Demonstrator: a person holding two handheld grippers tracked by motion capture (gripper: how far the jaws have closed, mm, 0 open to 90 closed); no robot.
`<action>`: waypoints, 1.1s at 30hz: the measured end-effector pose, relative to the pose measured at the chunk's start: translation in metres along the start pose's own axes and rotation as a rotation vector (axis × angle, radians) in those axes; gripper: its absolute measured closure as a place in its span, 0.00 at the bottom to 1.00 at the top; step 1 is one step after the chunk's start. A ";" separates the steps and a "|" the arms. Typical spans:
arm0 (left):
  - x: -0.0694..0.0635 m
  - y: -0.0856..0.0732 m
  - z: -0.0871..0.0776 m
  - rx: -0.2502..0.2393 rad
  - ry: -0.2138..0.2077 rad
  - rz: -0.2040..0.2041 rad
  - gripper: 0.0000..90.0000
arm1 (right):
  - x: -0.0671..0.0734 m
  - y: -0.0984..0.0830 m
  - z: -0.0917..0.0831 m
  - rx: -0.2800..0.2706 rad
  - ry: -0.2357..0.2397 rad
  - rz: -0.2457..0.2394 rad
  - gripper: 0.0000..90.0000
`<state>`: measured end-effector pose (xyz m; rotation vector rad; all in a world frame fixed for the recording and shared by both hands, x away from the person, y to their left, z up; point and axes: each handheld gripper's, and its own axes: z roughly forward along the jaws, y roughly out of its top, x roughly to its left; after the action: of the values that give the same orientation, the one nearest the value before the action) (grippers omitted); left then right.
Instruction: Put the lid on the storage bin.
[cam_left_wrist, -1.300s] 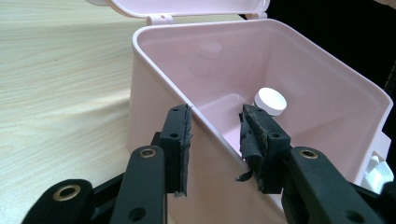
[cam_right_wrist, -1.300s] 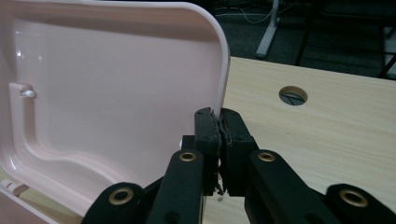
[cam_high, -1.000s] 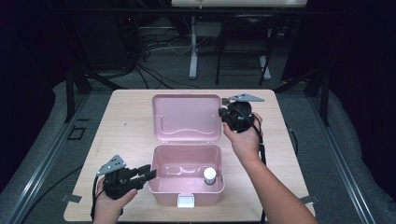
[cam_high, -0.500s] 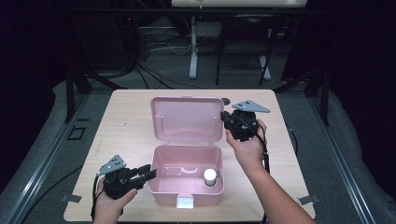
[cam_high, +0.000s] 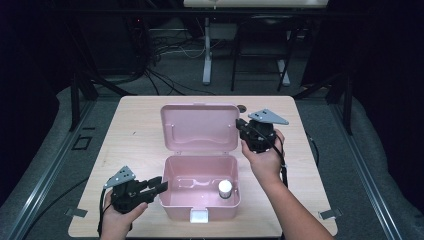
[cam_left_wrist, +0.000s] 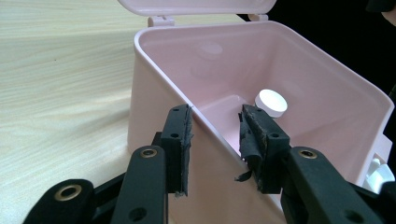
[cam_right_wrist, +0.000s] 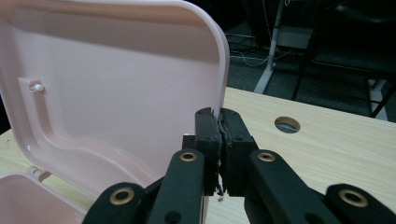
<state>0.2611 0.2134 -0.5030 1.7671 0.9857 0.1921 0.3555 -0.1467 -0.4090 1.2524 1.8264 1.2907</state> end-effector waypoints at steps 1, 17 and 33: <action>0.000 0.000 0.000 -0.002 -0.002 -0.002 0.70 | 0.000 0.000 0.000 0.000 -0.001 0.003 0.97; 0.010 0.045 -0.006 -0.058 0.067 0.058 0.72 | 0.000 -0.001 -0.002 -0.010 0.007 0.001 0.97; 0.022 0.098 0.003 -0.080 0.163 0.100 0.75 | -0.001 -0.002 -0.004 -0.010 0.011 0.004 0.97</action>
<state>0.3282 0.2157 -0.4288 1.7494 0.9910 0.4388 0.3520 -0.1493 -0.4099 1.2469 1.8239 1.3103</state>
